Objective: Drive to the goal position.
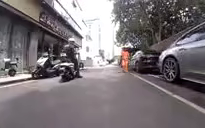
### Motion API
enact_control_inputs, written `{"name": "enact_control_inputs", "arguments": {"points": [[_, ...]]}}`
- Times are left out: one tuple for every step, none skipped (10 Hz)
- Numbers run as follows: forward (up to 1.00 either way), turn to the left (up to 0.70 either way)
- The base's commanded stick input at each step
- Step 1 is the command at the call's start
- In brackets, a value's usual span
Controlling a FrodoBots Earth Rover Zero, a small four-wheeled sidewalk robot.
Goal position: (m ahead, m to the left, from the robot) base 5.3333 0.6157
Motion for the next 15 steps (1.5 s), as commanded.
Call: {"name": "enact_control_inputs", "arguments": {"points": [[0.7,0.0],[0.7,0.0],[0.7,0.01],[0.7,0.1],[0.7,0.11],[0.7,0.12],[0.7,0.13],[0.7,0.14],[0.7,0.0],[0.7,0.0],[0.7,0.0],[0.7,0.0],[0.7,0.0],[0.7,0.0],[0.7,0.0]]}}
